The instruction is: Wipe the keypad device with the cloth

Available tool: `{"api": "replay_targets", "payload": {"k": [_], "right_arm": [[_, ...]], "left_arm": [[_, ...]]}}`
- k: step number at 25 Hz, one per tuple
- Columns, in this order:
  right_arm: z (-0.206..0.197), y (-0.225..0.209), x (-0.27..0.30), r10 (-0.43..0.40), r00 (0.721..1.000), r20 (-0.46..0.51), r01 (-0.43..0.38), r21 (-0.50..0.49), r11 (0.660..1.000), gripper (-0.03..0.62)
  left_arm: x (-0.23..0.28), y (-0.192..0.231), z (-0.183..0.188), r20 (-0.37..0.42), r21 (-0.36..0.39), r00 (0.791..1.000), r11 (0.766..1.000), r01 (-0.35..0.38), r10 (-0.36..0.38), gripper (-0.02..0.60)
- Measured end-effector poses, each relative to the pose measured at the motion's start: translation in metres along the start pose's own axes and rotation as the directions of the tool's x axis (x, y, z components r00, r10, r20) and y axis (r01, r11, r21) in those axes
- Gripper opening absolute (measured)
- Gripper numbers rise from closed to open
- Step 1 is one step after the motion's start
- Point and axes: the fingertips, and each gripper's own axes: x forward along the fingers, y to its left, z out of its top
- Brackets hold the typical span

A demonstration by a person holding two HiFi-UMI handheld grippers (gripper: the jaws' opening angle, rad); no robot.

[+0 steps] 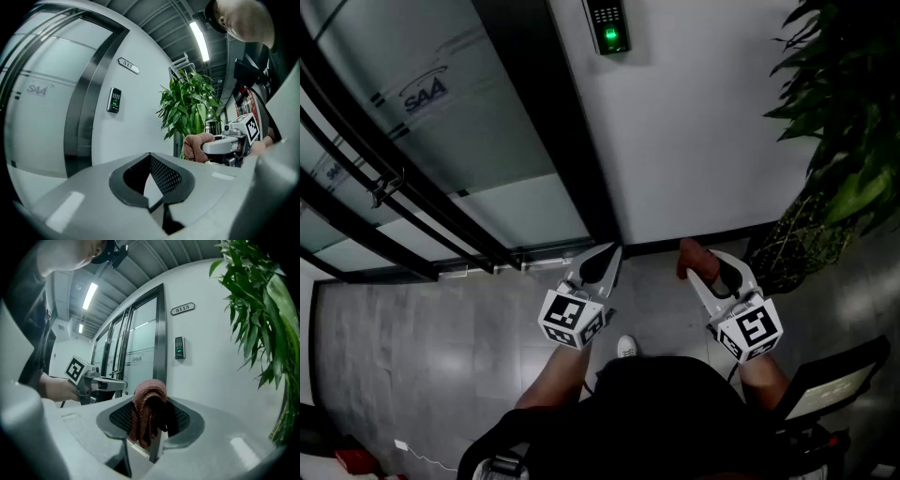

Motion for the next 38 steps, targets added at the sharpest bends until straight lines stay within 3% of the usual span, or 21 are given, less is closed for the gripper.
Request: {"api": "replay_targets", "payload": {"k": [15, 28, 33, 38], "right_arm": [[0.010, -0.005, 0.085, -0.042, 0.999, 0.013, 0.042, -0.028, 0.999, 0.144], [0.044, -0.016, 0.168, -0.173, 0.983, 0.064, 0.178, -0.085, 0.980, 0.144], [0.075, -0.034, 0.190, -0.175, 0.981, 0.088, 0.186, -0.137, 0.973, 0.144], [0.135, -0.061, 0.215, -0.163, 0.974, 0.160, 0.204, -0.290, 0.935, 0.144]], "left_arm": [[0.023, 0.064, 0.003, -0.001, 0.024, 0.996, 0.995, 0.094, -0.094, 0.017], [0.026, 0.124, -0.002, -0.025, 0.010, 0.977, 0.977, 0.213, -0.212, 0.015], [0.028, 0.134, -0.007, -0.027, 0.000, 0.974, 0.974, 0.227, -0.227, 0.016], [0.030, 0.140, -0.012, -0.020, -0.004, 0.979, 0.979, 0.203, -0.203, 0.017]]}}
